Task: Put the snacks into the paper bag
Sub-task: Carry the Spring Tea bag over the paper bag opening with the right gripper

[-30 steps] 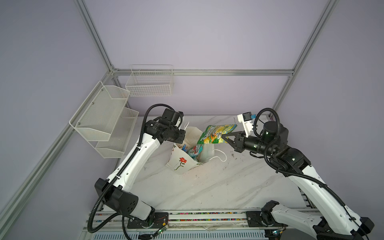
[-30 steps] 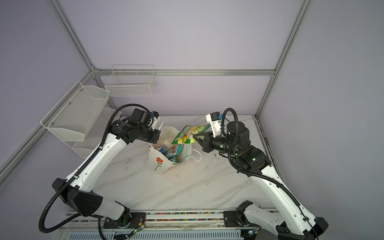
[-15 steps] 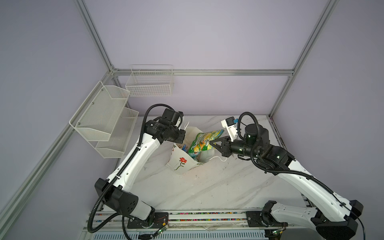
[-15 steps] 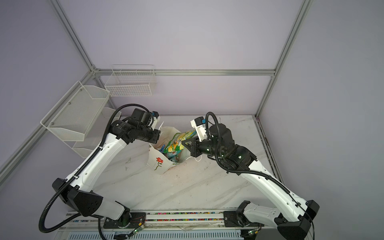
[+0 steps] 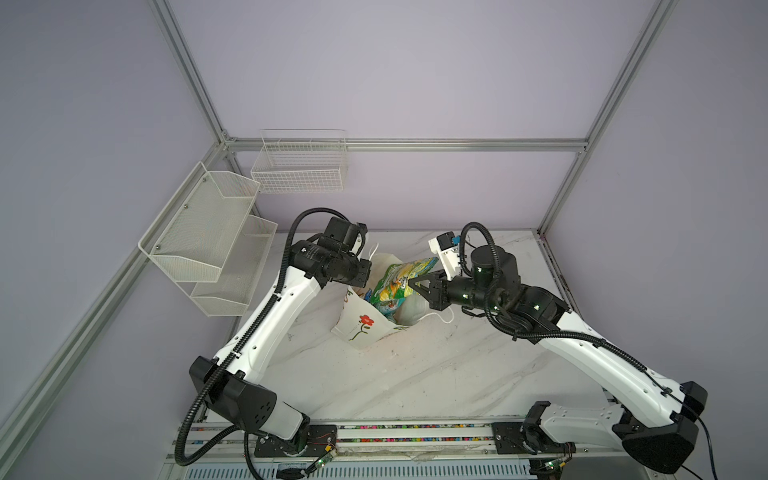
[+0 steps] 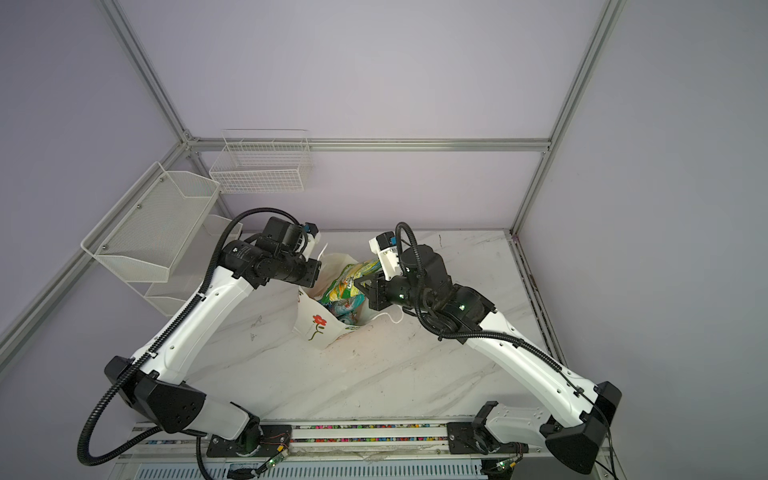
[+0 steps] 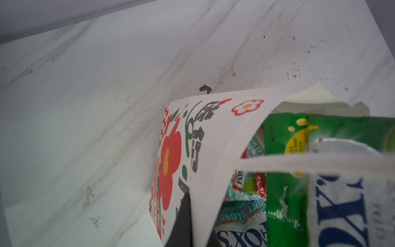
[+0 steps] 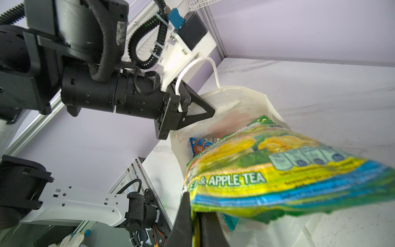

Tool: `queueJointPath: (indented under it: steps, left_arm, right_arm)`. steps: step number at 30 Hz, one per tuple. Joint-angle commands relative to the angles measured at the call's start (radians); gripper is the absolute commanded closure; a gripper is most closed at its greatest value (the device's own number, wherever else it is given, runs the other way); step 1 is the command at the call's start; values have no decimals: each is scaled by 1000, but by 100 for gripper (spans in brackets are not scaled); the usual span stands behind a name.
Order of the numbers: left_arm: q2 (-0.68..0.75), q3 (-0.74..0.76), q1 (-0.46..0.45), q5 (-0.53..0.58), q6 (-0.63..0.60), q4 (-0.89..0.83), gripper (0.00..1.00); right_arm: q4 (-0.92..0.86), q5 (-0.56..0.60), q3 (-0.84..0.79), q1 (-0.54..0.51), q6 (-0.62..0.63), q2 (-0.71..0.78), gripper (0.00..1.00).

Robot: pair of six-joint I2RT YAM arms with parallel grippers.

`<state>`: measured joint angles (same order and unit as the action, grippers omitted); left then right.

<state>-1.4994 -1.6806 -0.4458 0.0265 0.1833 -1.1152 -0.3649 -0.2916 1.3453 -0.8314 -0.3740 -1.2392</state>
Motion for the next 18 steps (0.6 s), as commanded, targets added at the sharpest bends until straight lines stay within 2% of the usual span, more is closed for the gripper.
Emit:
queueJointPath:
  steps: [1, 18]
  left_arm:
    - [77, -23, -7, -23, 18, 104, 100]
    - [76, -7, -8, -23, 19, 110, 100]
  right_arm:
    - [66, 47, 53, -12, 10, -11, 100]
    - [81, 85, 101, -54, 10, -104, 100]
